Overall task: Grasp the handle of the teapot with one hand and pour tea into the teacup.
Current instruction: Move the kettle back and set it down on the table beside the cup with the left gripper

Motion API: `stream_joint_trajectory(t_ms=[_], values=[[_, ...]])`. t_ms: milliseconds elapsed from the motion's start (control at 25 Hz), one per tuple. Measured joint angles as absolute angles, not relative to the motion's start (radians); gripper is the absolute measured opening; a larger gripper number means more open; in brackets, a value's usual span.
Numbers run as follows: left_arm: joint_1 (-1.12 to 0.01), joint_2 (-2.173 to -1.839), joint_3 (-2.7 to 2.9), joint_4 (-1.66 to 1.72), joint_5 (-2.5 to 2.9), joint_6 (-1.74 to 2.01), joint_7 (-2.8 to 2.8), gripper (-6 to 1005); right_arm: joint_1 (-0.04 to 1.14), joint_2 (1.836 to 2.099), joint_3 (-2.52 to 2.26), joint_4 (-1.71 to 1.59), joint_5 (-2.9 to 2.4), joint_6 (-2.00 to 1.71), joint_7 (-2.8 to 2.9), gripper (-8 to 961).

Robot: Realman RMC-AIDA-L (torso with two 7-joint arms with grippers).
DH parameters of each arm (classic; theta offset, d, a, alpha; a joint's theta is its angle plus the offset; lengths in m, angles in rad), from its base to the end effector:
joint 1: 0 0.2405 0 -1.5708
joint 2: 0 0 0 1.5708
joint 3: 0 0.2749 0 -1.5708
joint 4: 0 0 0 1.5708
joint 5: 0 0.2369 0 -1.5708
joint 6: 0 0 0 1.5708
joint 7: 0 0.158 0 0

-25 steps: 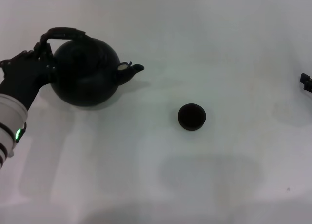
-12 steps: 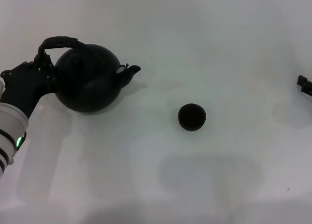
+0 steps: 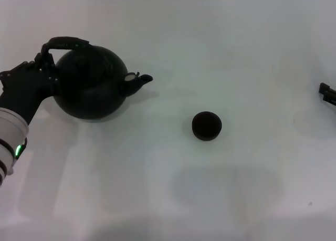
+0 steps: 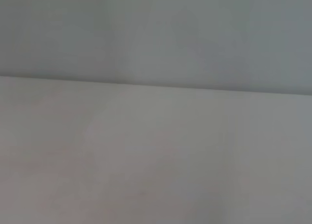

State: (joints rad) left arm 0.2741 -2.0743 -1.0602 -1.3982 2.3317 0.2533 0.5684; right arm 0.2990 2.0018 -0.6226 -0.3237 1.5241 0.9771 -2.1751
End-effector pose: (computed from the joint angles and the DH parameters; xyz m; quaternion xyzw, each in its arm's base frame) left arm -0.2845 0.2869 -0.0560 -0.7270 -0.3342 -0.1905 0.5688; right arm 0.4613 0.3130 -0.0012 -0.8020 0.3705 0.1426 0.4462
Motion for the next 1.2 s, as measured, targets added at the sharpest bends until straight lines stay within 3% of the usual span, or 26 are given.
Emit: stream_joint_trajectory(t_ms=[1200], values=[[0.287,-2.077,-1.124,-1.442,2.328,0.122,0.564,124,0.291,2.002,-0.632,-0.314,1.525,0.981,-2.177,858]])
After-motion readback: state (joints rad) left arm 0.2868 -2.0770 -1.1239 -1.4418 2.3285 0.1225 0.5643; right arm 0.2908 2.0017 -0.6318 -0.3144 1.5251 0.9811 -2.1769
